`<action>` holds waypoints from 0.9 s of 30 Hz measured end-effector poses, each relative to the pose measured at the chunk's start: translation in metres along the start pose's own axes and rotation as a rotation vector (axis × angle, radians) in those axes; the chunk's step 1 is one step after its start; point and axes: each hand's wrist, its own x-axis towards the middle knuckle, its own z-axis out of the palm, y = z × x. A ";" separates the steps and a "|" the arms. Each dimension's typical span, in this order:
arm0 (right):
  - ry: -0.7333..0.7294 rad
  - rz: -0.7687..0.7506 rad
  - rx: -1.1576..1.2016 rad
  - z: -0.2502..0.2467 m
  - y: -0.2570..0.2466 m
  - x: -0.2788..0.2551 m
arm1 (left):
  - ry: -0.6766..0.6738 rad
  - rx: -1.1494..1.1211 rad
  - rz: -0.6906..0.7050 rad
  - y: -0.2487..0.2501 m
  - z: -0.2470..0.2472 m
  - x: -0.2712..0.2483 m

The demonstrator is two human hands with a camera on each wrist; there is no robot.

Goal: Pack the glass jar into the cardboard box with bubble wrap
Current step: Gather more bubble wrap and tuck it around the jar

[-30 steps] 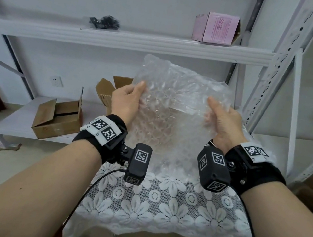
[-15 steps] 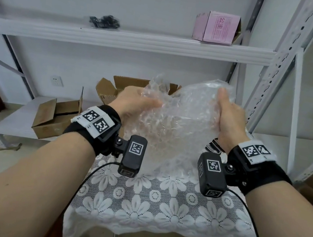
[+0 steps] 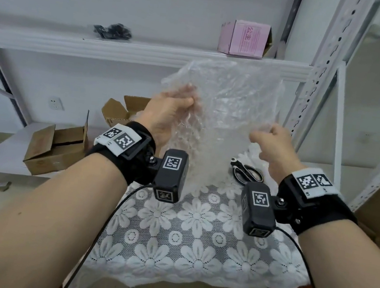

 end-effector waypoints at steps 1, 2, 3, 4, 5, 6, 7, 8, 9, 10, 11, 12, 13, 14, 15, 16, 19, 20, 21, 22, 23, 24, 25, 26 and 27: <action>-0.026 0.011 0.026 -0.005 -0.001 0.002 | -0.034 -0.001 -0.002 0.000 0.002 0.000; -0.034 0.002 0.067 -0.011 -0.003 0.004 | -0.061 -0.008 -0.009 0.000 0.003 0.000; -0.010 -0.028 0.137 -0.017 -0.005 0.007 | -0.088 -0.001 -0.019 -0.001 0.006 0.001; 0.050 -0.070 0.229 -0.022 -0.008 0.008 | -0.109 0.019 -0.020 -0.002 0.009 0.002; 0.152 -0.121 0.307 -0.026 -0.010 0.011 | -0.117 0.052 -0.005 -0.002 0.013 0.003; 0.284 -0.183 0.347 -0.031 -0.012 0.013 | -0.113 0.087 0.025 -0.003 0.018 0.004; 0.411 -0.258 0.340 -0.035 -0.013 0.015 | -0.101 0.122 0.057 -0.003 0.024 0.004; 0.494 -0.323 0.314 -0.040 -0.012 0.018 | -0.089 0.155 0.090 -0.004 0.031 0.004; 0.522 -0.355 0.299 -0.042 -0.009 0.022 | -0.097 0.197 0.115 -0.005 0.038 0.003; 0.528 -0.342 0.282 -0.045 -0.002 0.025 | -0.114 0.261 0.132 -0.009 0.043 0.002; 0.527 -0.290 0.273 -0.048 0.010 0.030 | -0.130 0.340 0.144 -0.016 0.048 0.001; 0.519 -0.223 0.266 -0.049 0.023 0.034 | -0.147 0.428 0.149 -0.026 0.047 0.003; 0.507 -0.171 0.253 -0.053 0.039 0.037 | -0.179 0.528 0.143 -0.038 0.046 0.003; 0.503 -0.102 0.216 -0.057 0.055 0.038 | -0.188 0.625 0.129 -0.052 0.042 0.003; 0.503 -0.003 0.199 -0.062 0.073 0.041 | -0.185 0.702 0.101 -0.068 0.037 0.004; 0.480 0.109 0.174 -0.066 0.087 0.038 | -0.182 0.742 0.071 -0.084 0.032 0.004; 0.328 0.196 0.241 -0.073 0.115 0.027 | -0.177 0.689 -0.029 -0.118 0.021 -0.004; 0.286 0.159 0.203 -0.075 0.121 0.023 | -0.160 0.666 -0.060 -0.126 0.017 -0.005; 0.226 0.088 0.117 -0.075 0.126 0.018 | -0.143 0.662 -0.093 -0.133 0.011 -0.005; 0.136 0.025 0.028 -0.076 0.129 0.015 | -0.132 0.672 -0.121 -0.140 0.004 -0.004; 0.040 -0.039 -0.045 -0.079 0.134 0.013 | -0.132 0.692 -0.153 -0.147 -0.001 -0.005; -0.044 -0.062 -0.085 -0.081 0.134 0.010 | -0.124 0.702 -0.192 -0.154 -0.005 -0.005; -0.108 -0.070 -0.100 -0.083 0.138 0.010 | -0.114 0.705 -0.233 -0.157 -0.006 -0.007; -0.190 -0.064 -0.118 -0.086 0.138 0.008 | -0.097 0.715 -0.283 -0.158 -0.006 -0.010; -0.268 -0.035 -0.122 -0.087 0.140 0.009 | -0.096 0.741 -0.327 -0.159 -0.006 -0.012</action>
